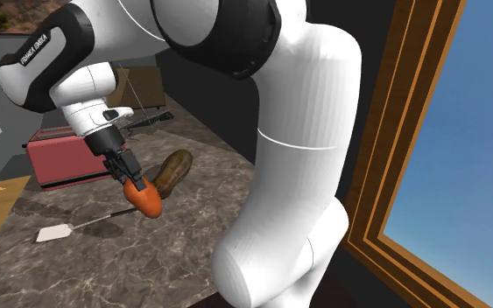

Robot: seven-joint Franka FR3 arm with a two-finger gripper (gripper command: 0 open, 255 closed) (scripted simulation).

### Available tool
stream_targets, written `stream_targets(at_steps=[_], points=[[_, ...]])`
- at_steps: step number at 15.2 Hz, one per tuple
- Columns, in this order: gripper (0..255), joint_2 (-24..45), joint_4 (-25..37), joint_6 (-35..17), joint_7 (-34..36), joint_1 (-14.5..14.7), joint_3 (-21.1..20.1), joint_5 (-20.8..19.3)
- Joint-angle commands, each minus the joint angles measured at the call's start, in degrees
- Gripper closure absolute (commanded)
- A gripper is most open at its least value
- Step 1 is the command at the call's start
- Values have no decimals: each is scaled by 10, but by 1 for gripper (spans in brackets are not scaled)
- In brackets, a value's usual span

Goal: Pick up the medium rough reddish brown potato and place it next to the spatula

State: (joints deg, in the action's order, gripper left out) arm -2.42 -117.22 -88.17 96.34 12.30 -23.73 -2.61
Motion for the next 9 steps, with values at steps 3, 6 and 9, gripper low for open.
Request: stream_targets(at_steps=[3, 6, 9], points=[[255, 21, 23, 6, 56, 28, -29, 19], [255, 42, 46, 11, 100, 50, -51, 30], [255, 69, 74, 15, 145, 73, -71, 36]])
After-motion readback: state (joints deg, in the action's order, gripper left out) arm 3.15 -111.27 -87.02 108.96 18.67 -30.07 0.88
